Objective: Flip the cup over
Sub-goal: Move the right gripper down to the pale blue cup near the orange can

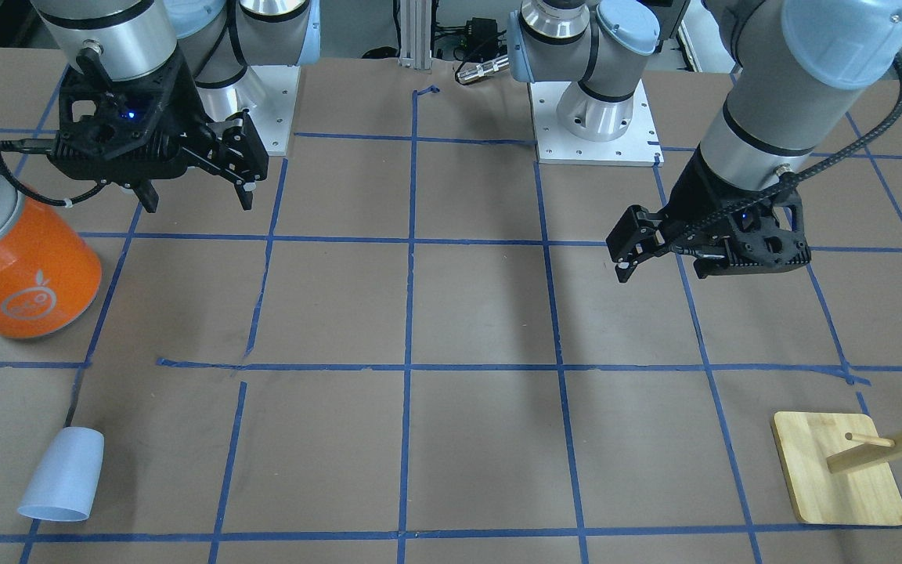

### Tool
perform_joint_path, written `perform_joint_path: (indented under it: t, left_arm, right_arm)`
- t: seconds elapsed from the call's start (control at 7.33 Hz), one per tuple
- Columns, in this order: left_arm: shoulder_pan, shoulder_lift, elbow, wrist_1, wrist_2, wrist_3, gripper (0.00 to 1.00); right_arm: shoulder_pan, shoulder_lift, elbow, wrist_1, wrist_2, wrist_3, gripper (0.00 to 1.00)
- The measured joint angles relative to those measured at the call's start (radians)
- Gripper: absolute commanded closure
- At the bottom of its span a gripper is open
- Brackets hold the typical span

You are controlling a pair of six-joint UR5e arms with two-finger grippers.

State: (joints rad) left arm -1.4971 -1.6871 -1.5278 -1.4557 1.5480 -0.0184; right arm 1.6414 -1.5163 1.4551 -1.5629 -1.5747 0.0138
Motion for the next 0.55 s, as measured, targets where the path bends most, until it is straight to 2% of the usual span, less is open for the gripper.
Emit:
perform_joint_path:
  t: [0.55]
  left_arm:
    - [0.000,-0.007,0.000,0.001,0.001,0.000,0.00]
  right_arm:
    - [-0.012,0.004,0.001,-0.037,0.013,-0.009,0.00]
